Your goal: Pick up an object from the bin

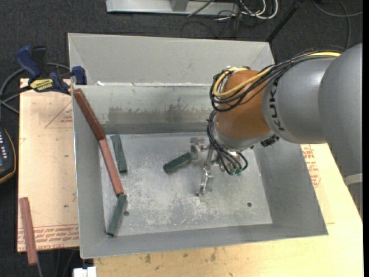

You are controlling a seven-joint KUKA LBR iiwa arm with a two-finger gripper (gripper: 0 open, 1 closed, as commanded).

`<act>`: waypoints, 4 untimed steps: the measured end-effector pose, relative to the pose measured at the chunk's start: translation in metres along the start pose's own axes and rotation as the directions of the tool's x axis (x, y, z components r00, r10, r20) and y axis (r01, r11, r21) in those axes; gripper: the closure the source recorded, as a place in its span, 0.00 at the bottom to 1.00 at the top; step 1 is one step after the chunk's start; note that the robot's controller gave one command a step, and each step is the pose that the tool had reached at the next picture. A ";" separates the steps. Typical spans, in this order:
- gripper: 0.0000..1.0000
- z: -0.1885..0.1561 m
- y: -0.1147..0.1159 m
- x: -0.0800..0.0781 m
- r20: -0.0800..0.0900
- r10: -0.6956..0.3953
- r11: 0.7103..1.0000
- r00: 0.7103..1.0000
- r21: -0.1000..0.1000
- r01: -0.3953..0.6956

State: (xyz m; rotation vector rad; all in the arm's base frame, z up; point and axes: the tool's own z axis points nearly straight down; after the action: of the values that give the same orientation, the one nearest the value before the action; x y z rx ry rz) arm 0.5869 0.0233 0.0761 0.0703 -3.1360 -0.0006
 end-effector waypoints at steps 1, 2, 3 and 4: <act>0.00 0.004 0.090 -0.053 0.012 -0.207 0.978 0.978 -0.001 0.207; 0.00 0.006 -0.015 -0.034 0.005 -0.290 0.957 0.957 0.005 0.290; 0.00 0.005 0.043 -0.070 0.013 -0.351 0.936 0.936 0.001 0.351; 1.00 0.004 0.040 -0.069 0.010 -0.345 0.939 0.939 0.001 0.345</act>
Offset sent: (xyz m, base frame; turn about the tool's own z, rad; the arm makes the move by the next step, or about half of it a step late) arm 0.0470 0.0878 -0.0054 -0.2050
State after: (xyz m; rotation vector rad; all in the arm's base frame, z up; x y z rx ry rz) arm 0.6545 0.0664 0.0714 0.6201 -3.0853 -0.0027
